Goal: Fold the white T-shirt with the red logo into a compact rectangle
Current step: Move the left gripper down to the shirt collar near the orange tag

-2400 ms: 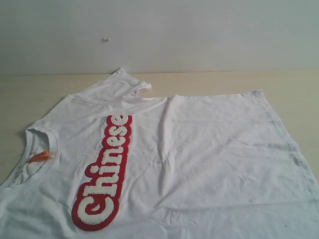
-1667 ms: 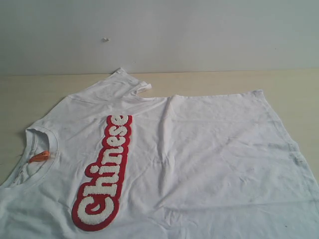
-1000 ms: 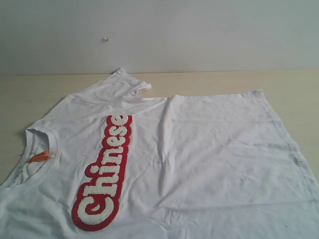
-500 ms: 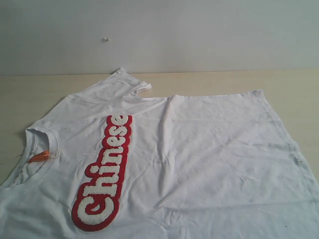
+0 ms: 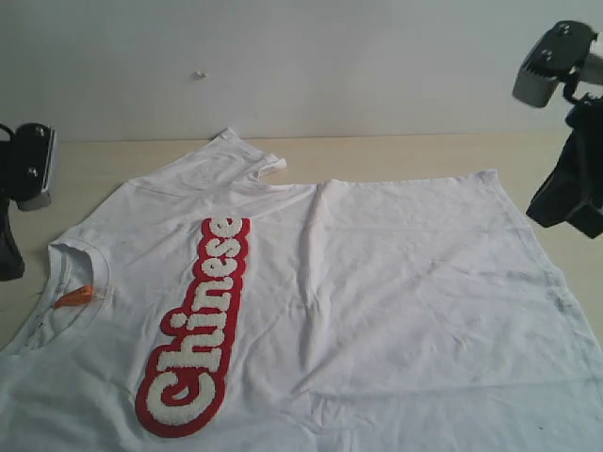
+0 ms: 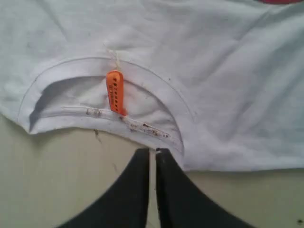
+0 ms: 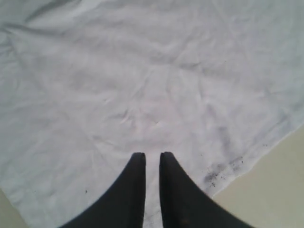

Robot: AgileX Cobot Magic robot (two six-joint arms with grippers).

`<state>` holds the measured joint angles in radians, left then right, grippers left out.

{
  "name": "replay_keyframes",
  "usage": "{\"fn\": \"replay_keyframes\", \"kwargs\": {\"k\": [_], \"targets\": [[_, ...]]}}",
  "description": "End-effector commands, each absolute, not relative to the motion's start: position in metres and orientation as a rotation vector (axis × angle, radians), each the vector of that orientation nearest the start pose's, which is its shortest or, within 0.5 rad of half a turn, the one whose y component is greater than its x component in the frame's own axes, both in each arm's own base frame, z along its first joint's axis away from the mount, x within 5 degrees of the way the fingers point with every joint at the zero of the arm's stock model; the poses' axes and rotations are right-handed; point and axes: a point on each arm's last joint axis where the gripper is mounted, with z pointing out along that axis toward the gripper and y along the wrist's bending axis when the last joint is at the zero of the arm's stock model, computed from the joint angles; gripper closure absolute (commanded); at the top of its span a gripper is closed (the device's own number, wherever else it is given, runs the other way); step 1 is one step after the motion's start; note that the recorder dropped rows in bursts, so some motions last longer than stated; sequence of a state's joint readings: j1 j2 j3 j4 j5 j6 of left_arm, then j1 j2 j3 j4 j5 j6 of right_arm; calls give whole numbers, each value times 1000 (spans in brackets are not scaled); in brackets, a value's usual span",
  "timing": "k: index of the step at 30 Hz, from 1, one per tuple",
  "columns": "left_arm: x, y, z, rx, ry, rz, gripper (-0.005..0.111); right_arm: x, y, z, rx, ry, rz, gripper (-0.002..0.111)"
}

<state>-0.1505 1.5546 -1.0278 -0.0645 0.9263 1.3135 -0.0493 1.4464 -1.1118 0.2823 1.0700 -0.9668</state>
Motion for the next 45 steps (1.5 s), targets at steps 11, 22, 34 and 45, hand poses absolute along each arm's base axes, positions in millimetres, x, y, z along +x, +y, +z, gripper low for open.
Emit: {"fn": "replay_keyframes", "kwargs": {"k": [11,22,34,45], "targets": [[310,-53,214,1870,2060,251,16,289,16,272,-1237,2528,48,90],[306,-56,243,1727,2291,89,49,290,15,273,-1187,2542,45,90],[320,-54,258,2117,2255,67,50,290,16,272,-1186,2537,49,90],[353,-31,147,2251,2271,-56,50,291,16,273,-1254,2493,37,90]]}}
